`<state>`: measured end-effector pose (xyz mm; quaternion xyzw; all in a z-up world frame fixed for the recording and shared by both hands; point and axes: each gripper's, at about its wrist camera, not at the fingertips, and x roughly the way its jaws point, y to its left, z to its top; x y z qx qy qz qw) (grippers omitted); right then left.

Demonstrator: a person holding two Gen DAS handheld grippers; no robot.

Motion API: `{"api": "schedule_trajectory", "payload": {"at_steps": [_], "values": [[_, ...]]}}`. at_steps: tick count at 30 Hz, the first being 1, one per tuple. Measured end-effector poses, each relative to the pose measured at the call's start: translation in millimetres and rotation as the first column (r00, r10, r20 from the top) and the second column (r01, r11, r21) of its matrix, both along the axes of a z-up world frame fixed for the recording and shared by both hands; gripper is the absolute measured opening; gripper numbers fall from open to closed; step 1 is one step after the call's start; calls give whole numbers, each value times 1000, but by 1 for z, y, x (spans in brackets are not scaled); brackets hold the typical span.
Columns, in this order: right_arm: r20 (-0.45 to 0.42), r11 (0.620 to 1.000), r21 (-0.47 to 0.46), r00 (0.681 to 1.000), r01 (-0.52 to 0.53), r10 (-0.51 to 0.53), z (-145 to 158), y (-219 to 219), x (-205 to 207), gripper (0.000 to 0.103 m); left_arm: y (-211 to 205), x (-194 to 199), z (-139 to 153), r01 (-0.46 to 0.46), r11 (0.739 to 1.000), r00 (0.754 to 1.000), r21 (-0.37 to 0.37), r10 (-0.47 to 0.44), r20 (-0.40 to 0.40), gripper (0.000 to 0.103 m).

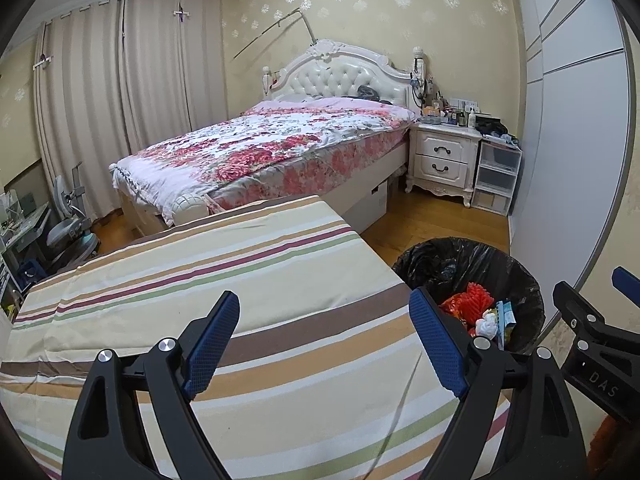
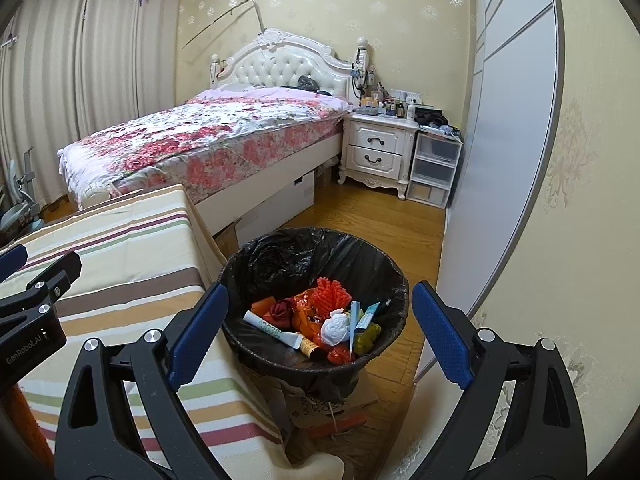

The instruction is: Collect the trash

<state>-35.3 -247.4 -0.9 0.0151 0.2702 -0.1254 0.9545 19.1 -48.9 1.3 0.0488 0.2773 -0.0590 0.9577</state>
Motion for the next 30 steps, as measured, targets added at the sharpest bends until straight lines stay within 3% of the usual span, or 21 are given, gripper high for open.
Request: {"api": "schedule_trajectory", "payload": {"at_steps": [14, 30], "values": [[45, 999, -30, 998, -31, 32, 18, 17, -29, 91, 21, -30, 9, -18, 1000, 999, -21, 19, 32, 84], [54, 999, -27, 998, -26, 27, 19, 16, -36, 91, 20, -35, 11, -14, 1000, 999, -17, 14, 39, 84]]}}
